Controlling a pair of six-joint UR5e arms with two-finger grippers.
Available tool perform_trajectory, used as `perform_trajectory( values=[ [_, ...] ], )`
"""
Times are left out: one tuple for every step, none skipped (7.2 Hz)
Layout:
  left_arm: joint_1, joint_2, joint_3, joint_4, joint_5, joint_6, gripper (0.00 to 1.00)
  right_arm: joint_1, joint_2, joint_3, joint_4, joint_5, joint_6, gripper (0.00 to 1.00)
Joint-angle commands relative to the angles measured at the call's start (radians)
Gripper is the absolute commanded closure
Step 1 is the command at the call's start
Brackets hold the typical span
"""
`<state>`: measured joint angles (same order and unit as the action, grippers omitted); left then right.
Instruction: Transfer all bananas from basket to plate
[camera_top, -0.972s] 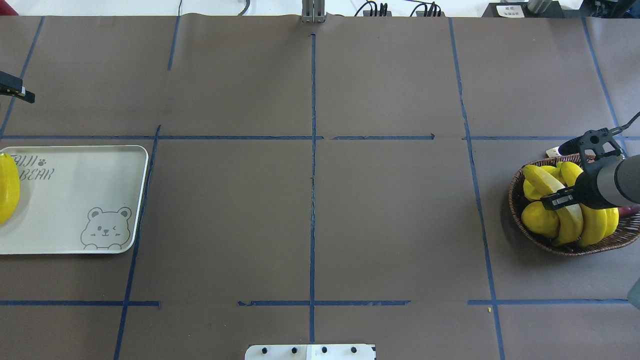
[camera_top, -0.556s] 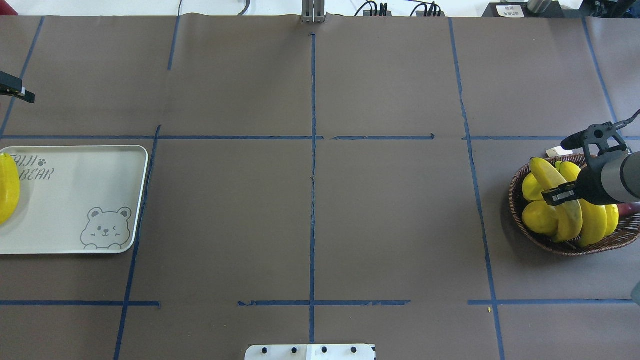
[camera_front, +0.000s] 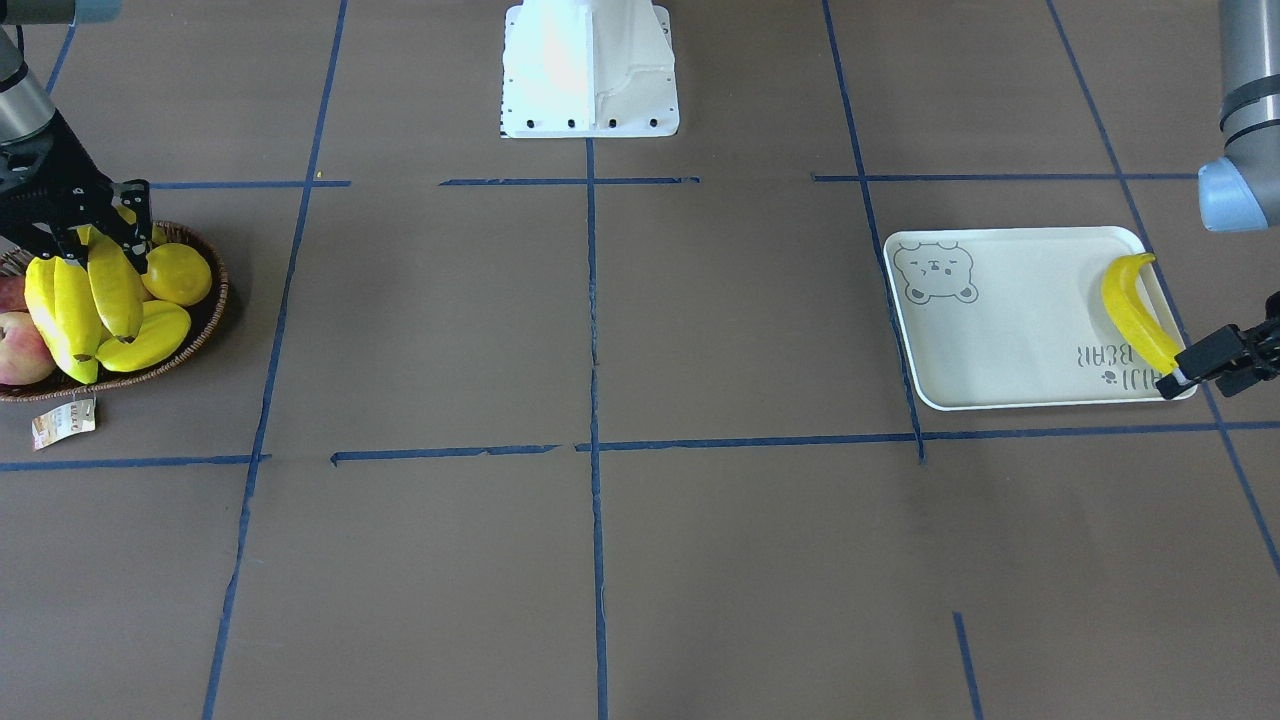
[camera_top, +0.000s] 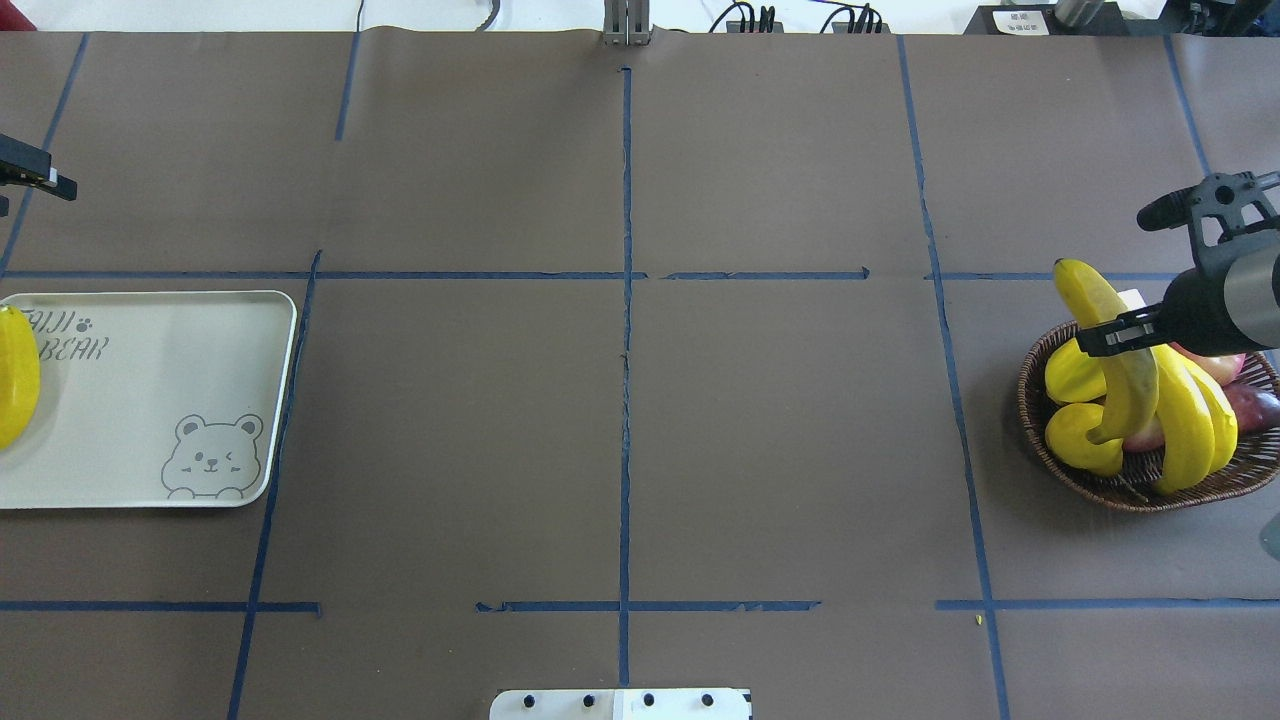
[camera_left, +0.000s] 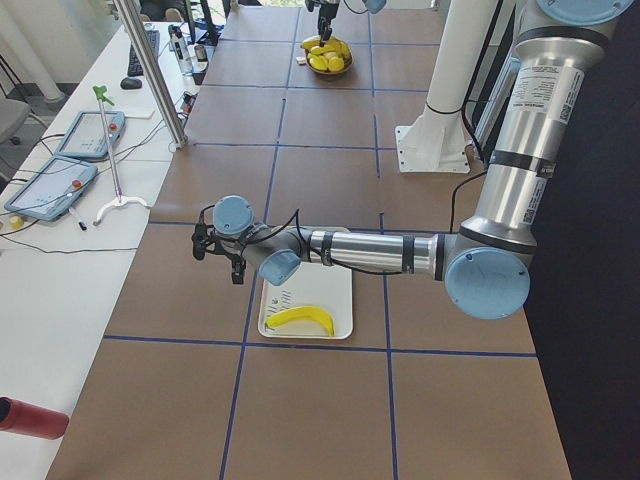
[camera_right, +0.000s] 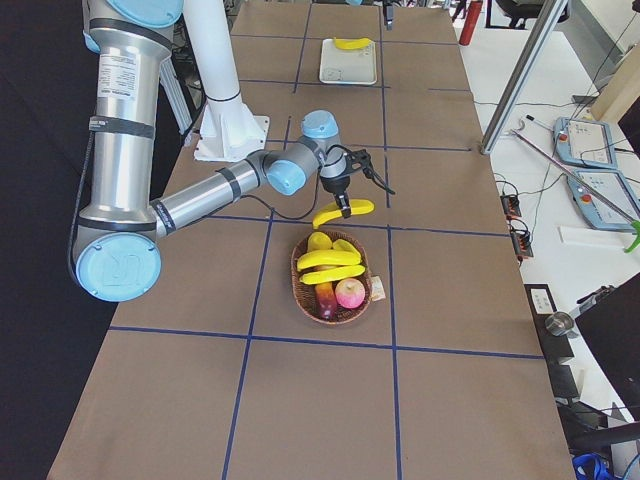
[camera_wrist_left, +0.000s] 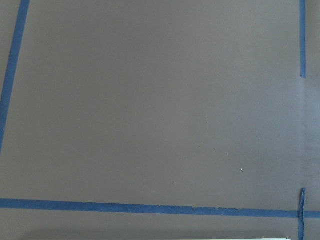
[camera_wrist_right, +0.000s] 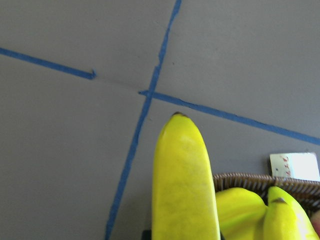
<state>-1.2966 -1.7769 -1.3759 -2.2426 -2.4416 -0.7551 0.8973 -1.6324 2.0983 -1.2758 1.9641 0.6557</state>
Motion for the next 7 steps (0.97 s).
perform_trajectory(
  values=[
    [0.06,-0.033,-0.037,-0.005,0.0,-0.07,0.0,0.002,0.211,-0.11,-0.016,0.007,0.077,0.99],
    [0.072,-0.089,-0.041,-0.005,0.001,-0.172,0.0,0.002,0.267,-0.139,-0.014,0.022,0.091,0.98],
    [0.076,-0.137,-0.043,-0.005,0.0,-0.256,0.0,0.0,0.343,-0.193,-0.014,0.025,0.096,0.97],
    [0.097,-0.169,-0.043,-0.005,0.001,-0.286,0.0,-0.008,0.421,-0.271,-0.004,0.029,0.131,0.97],
    [0.112,-0.194,-0.043,-0.005,0.004,-0.29,0.0,-0.012,0.506,-0.34,-0.004,0.029,0.165,0.97],
    [0.128,-0.232,-0.043,-0.005,0.006,-0.305,0.0,-0.033,0.56,-0.368,-0.002,0.027,0.253,0.98],
    [0.14,-0.269,-0.043,-0.006,0.007,-0.364,0.0,-0.053,0.586,-0.388,0.059,0.019,0.321,0.98]
  ],
)
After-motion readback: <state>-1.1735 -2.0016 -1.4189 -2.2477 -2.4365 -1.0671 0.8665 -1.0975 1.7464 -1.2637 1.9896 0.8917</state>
